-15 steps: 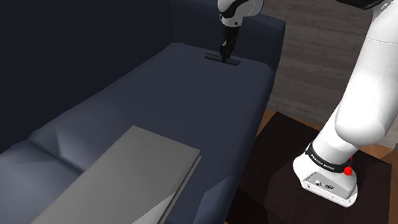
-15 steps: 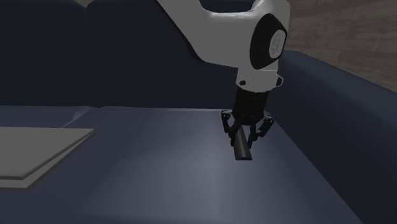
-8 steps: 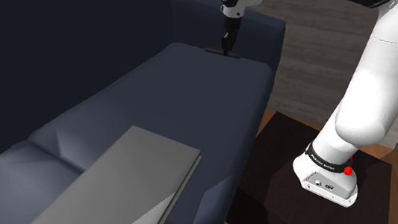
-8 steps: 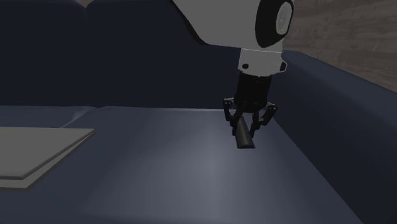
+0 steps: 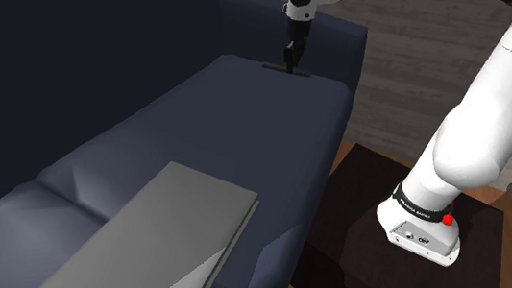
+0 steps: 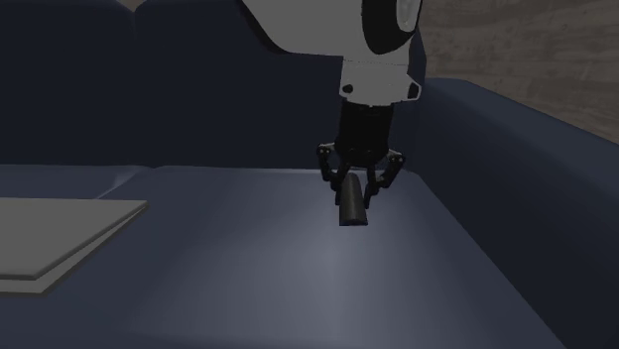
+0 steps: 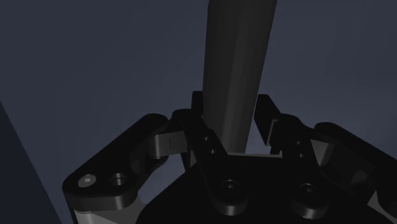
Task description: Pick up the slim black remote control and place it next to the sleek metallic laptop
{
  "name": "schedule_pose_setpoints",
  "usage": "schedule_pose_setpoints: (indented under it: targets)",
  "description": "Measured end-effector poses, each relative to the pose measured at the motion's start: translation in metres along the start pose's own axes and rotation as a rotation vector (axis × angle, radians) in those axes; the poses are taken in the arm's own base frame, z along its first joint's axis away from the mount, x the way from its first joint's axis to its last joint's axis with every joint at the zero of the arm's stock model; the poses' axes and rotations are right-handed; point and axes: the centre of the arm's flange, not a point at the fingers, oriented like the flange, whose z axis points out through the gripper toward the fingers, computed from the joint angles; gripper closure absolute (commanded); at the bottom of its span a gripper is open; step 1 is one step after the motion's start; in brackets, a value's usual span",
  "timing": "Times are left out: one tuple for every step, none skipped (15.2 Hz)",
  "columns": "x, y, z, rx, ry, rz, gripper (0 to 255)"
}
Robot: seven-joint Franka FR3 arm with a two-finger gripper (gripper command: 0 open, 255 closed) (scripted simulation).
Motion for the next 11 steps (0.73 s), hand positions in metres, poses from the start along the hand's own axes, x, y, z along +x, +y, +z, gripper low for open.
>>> schedule_pose_setpoints:
  targets:
    - [-0.005, -0.012, 0.002, 0.0, 0.001, 0.0, 255]
    - [-0.009, -0.024, 0.0, 0.0, 0.0, 0.0, 255]
    - [-0.015, -0.036, 0.001, 0.0, 0.0, 0.0, 255]
    - [-0.021, -0.047, 0.0, 0.0, 0.0, 0.0, 255]
    - [-0.025, -0.063, 0.001, 0.0, 0.0, -0.001, 255]
    - [-0.029, -0.075, 0.006, 0.0, 0.0, -0.001, 255]
    - [-0.035, -0.085, 0.007, 0.0, 0.0, 0.0, 255]
    - [-0.04, -0.097, 0.01, 0.0, 0.0, 0.0, 255]
    - [-0.043, -0.107, 0.01, 0.0, 0.0, -0.001, 255]
    - [-0.048, -0.12, 0.007, 0.0, 0.0, -0.001, 255]
    - [-0.053, -0.133, 0.007, 0.0, 0.0, -0.001, 255]
